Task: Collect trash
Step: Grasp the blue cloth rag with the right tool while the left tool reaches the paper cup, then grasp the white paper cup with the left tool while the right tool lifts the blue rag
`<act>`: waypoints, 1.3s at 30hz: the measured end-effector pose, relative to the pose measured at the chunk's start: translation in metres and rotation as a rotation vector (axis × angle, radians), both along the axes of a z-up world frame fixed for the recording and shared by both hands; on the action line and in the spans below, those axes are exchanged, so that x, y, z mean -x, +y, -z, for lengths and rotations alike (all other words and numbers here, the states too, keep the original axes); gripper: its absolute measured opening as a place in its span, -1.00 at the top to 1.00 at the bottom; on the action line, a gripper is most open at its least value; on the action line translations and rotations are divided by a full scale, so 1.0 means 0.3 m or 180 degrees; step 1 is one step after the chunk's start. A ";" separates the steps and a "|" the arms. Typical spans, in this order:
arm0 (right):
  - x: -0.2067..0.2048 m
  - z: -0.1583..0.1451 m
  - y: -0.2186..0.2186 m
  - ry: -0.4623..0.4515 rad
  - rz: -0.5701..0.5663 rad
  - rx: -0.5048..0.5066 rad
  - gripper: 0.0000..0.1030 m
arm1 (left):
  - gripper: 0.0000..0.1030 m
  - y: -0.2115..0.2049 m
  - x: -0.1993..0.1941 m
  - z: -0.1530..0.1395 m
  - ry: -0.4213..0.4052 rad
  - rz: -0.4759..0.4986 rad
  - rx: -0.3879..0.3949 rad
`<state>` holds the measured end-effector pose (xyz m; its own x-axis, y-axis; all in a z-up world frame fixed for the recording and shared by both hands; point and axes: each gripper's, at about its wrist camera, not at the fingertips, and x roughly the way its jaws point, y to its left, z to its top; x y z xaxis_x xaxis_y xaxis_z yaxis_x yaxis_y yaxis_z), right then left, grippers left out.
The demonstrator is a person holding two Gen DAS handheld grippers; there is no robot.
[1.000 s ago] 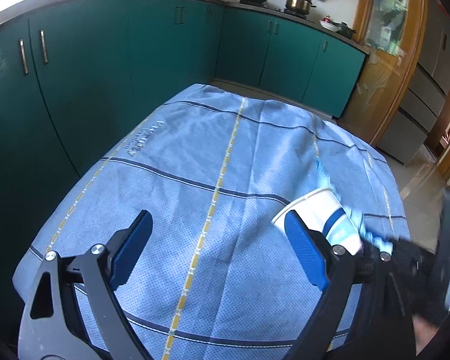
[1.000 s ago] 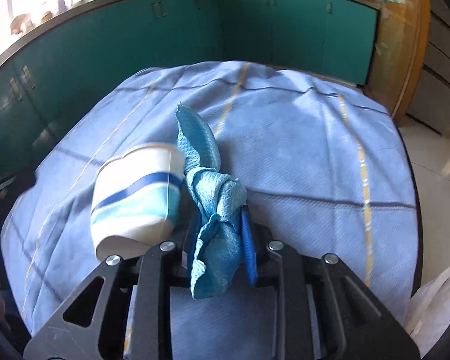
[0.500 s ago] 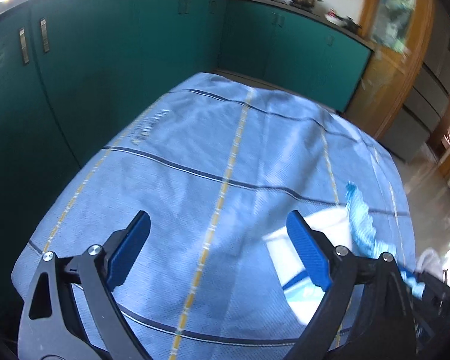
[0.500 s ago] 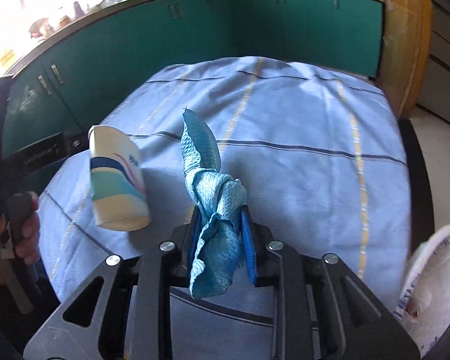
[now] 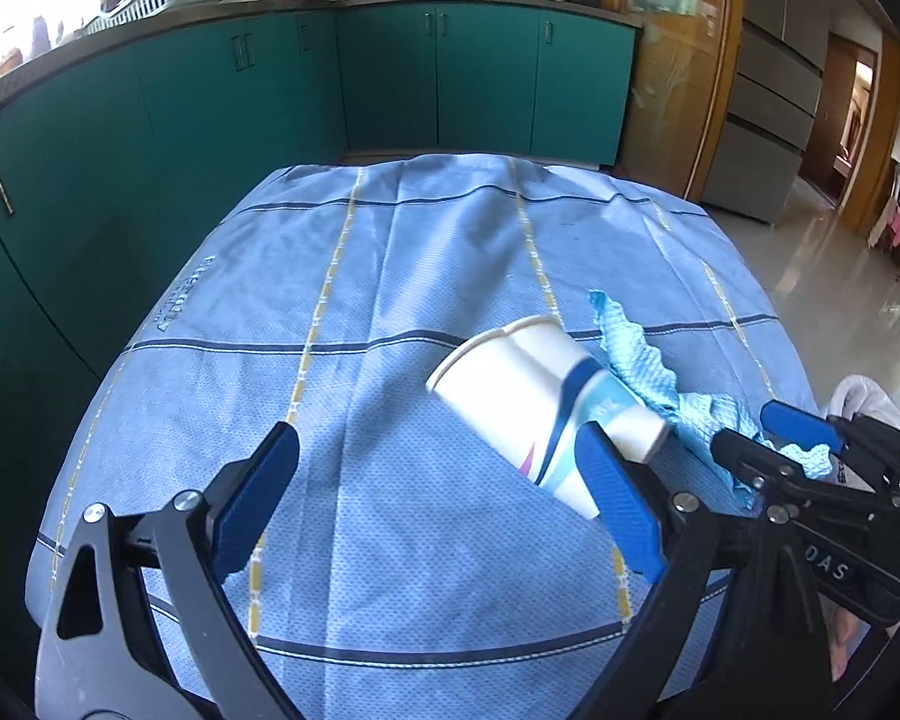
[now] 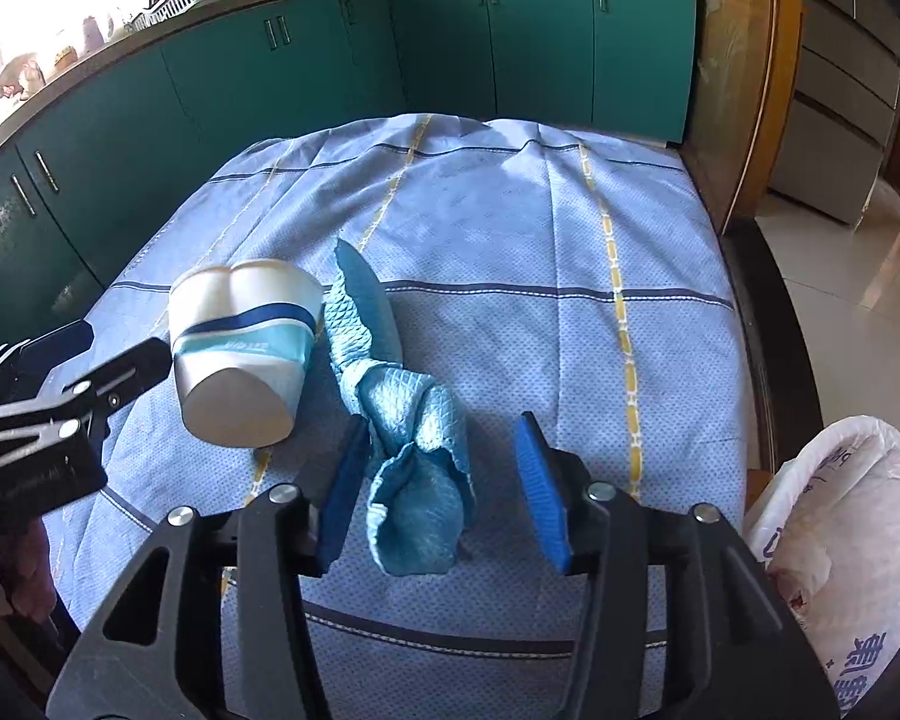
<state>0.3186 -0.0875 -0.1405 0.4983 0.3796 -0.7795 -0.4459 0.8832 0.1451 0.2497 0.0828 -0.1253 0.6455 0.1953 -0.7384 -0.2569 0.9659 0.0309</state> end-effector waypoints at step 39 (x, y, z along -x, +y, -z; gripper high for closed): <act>-0.027 -0.032 -0.206 -0.0085 0.0694 -0.0294 -0.22 | -0.32 -0.072 -0.106 0.120 0.0271 0.0038 0.0585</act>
